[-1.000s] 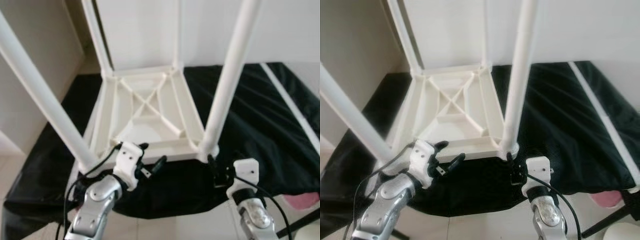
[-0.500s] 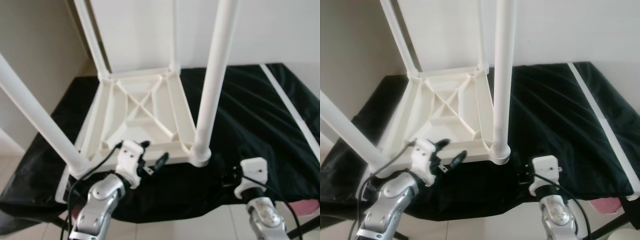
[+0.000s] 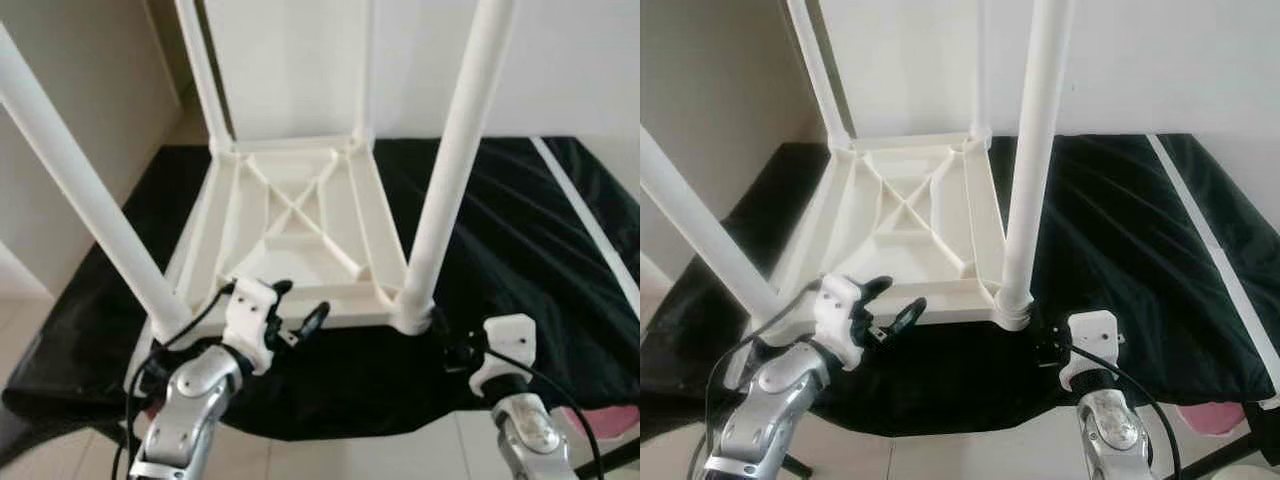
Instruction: Building children table
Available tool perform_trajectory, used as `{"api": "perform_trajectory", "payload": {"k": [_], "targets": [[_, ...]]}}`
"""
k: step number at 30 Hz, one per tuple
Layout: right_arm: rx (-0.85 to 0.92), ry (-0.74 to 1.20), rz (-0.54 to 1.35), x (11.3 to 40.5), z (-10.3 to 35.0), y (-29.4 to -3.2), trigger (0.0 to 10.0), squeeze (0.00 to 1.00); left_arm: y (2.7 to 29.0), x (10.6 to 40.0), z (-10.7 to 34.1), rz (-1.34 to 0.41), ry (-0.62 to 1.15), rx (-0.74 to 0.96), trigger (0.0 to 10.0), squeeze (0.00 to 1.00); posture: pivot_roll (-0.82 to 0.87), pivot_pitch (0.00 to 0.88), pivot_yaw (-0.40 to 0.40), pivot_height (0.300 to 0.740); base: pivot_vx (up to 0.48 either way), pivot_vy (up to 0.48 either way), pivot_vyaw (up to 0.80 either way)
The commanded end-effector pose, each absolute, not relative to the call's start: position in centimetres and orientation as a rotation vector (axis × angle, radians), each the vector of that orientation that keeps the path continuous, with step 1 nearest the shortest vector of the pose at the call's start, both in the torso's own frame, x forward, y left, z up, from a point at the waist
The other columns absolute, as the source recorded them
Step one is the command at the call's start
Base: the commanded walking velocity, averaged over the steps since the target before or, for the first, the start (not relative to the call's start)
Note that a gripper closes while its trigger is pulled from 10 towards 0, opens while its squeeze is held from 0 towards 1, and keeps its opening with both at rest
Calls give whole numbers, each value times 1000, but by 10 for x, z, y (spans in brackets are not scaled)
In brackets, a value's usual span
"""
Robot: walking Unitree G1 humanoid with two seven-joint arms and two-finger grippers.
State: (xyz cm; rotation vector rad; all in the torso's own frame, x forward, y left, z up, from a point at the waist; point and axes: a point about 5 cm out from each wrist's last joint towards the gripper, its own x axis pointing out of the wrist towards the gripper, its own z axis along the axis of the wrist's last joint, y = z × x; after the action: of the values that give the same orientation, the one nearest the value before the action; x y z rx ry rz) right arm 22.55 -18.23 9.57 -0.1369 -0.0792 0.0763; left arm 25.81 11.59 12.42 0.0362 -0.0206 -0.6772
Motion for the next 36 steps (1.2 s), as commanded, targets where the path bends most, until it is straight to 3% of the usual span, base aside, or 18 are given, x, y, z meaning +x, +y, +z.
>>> {"api": "perform_trajectory", "payload": {"k": [1, 13, 28, 36], "targets": [[-125, -64, 96, 224, 93, -179, 10000, 0, 120, 258, 123, -657, -7, 27, 10000, 0, 14, 0, 29, 740, 0, 0, 0], [-164, -32, 91, 211, 84, -183, 10000, 0, 109, 244, 125, -796, -3, 3, 10000, 0, 11, 0, 28, 740, 0, 0, 0], [-164, -28, 87, 211, 82, -184, 10000, 0, 109, 242, 126, -813, 7, 1, 10000, 0, 13, 0, 29, 740, 0, 439, 0], [-170, -26, 91, 210, 81, -185, 10000, 0, 108, 239, 124, -841, 12, 38, 10000, 0, 15, 0, 27, 740, 0, 33, 0]]}}
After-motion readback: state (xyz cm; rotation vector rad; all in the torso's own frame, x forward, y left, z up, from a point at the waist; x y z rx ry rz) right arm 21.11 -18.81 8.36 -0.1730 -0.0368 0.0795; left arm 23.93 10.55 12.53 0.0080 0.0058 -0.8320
